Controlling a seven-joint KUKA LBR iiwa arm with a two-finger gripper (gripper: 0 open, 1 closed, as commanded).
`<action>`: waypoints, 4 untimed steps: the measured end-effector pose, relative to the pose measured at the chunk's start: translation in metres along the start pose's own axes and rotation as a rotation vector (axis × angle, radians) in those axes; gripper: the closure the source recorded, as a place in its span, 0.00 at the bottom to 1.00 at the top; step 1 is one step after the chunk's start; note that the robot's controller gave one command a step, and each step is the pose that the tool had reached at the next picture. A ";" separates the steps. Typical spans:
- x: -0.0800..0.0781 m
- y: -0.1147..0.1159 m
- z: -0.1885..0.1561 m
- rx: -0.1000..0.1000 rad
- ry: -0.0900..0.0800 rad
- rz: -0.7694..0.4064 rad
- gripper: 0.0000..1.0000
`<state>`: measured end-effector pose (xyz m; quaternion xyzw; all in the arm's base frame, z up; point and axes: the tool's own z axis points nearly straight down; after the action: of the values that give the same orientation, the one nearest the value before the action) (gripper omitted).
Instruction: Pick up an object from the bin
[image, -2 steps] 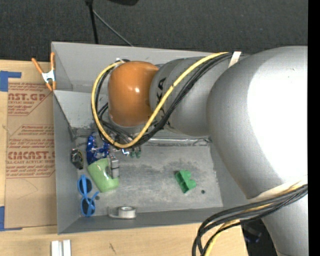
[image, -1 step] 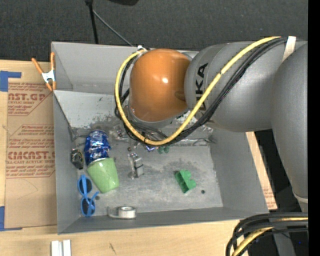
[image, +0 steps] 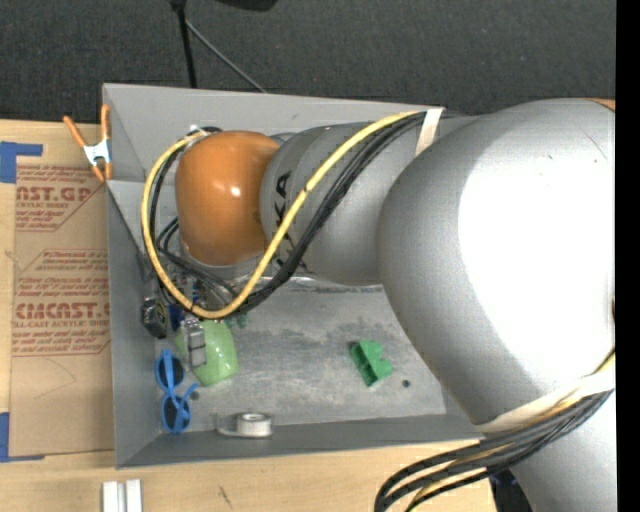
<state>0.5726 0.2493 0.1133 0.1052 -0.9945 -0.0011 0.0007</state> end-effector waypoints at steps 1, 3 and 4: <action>0.030 -0.040 0.047 0.003 0.004 0.016 0.00; 0.096 -0.095 0.036 -0.001 -0.044 -0.016 1.00; 0.089 -0.104 -0.062 0.002 -0.011 -0.012 1.00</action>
Offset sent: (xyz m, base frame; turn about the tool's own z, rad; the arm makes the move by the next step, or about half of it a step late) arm -0.0193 -0.0432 -0.0433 0.0142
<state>0.5078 0.1292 0.1755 0.1110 -0.9938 -0.0007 -0.0049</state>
